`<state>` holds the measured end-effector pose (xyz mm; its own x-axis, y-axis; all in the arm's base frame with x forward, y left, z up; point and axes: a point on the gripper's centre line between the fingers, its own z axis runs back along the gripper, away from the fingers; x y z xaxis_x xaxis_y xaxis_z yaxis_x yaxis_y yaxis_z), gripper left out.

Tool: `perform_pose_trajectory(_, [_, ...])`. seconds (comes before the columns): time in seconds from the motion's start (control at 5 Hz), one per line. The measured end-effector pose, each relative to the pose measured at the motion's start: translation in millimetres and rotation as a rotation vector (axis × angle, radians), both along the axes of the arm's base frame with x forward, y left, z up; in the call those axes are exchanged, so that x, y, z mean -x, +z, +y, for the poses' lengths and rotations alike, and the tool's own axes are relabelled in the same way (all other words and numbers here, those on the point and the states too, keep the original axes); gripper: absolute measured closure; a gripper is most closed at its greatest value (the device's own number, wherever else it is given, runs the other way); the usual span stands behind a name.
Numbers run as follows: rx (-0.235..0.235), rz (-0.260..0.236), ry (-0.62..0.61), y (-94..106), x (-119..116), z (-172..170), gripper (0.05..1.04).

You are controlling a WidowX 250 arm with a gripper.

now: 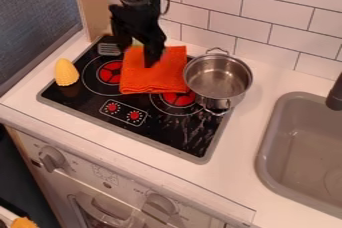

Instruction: Moved the orange cloth to the bottom beween of two burners

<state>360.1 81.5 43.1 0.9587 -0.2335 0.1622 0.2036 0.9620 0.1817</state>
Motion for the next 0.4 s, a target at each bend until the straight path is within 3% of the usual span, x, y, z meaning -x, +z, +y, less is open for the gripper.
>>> perform_pose_trajectory(0.4, [0.023,0.048,0.022,-26.4,-15.0,-2.7,0.083])
